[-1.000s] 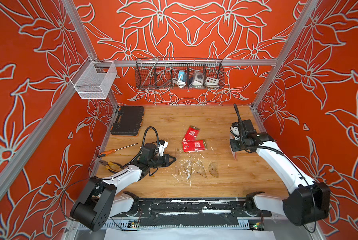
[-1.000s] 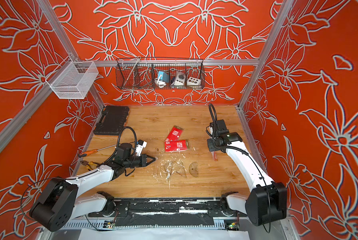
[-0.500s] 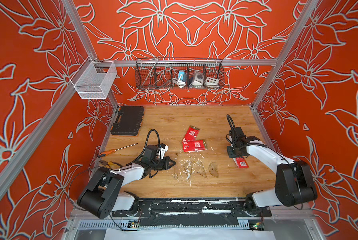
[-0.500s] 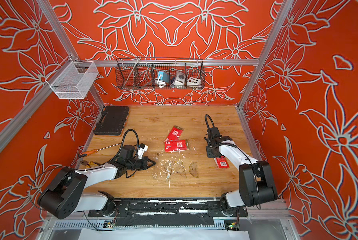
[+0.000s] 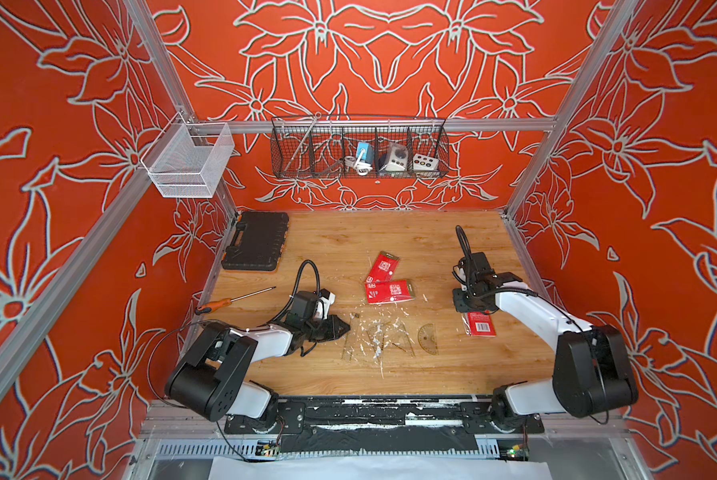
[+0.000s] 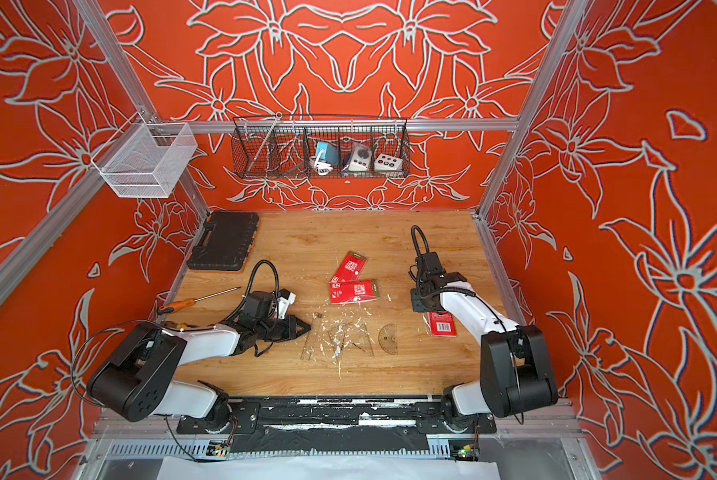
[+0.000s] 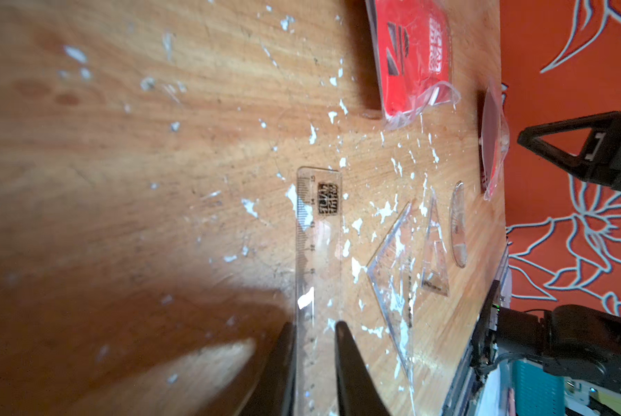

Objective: Open the ruler set and take out the ruler
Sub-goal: Place the ruler set bag at the center of the board, then pick up the ruler set bag from the center of the board.

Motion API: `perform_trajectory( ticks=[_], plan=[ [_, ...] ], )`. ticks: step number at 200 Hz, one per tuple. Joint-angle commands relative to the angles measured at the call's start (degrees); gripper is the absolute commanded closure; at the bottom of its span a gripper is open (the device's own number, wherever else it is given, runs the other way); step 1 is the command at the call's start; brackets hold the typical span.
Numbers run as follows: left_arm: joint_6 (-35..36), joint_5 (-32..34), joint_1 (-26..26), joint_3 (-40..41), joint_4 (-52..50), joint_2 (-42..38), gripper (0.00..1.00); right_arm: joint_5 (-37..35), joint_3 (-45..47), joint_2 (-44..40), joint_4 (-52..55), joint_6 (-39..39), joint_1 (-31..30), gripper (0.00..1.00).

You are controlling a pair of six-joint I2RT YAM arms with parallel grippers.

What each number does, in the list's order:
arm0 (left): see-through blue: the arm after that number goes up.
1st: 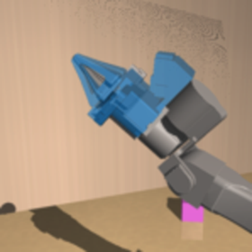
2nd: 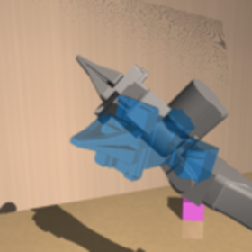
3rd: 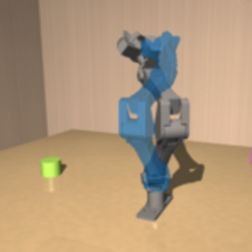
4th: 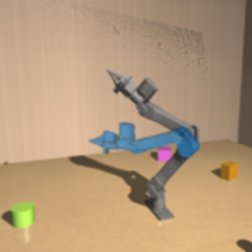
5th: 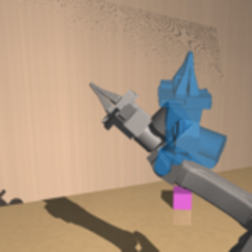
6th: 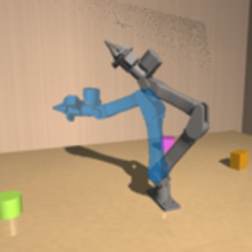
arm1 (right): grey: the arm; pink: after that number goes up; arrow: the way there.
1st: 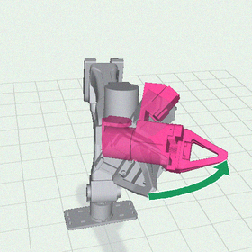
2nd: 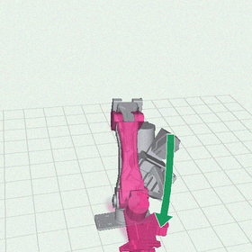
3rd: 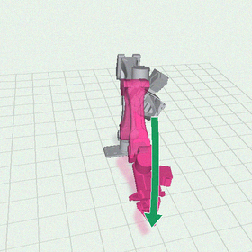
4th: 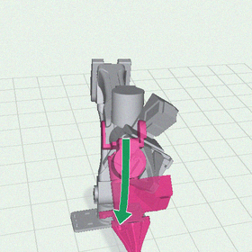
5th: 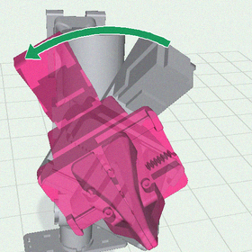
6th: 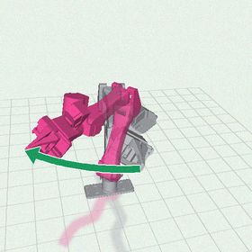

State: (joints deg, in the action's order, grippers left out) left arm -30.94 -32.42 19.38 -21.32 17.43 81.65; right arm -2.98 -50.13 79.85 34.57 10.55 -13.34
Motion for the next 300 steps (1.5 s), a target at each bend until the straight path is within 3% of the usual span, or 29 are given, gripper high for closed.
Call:
perform_trajectory(
  ticks=[1,61,129,169,206,300],
  plan=[
    [0.8,2.0,-0.4,-2.1,-1.5,-1.5,0.76,2.7,-2.3,-3.4,1.2,-0.6,0.4,0.64],
    [2.4,7.8,-0.3,-11.0,-3.6,-4.7,0.63,16.0,-1.1,-7.0,-4.0,0.0,0.4,0.56],
    [3.9,7.5,2.6,-24.0,-0.1,2.5,0.54,23.5,-0.3,-1.5,-10.5,4.8,-0.2,0.57],
    [5.1,7.3,6.6,-29.1,1.1,12.8,0.55,26.0,-0.4,2.6,-15.6,7.9,-1.3,0.57],
    [4.2,7.3,7.3,-30.9,2.9,21.1,0.60,26.7,-1.3,7.6,-18.4,9.5,-3.0,0.57],
    [4.2,8.5,7.3,-33.8,1.4,27.4,0.62,29.8,-1.7,16.4,-26.6,13.0,-5.6,0.57]
  ],
)
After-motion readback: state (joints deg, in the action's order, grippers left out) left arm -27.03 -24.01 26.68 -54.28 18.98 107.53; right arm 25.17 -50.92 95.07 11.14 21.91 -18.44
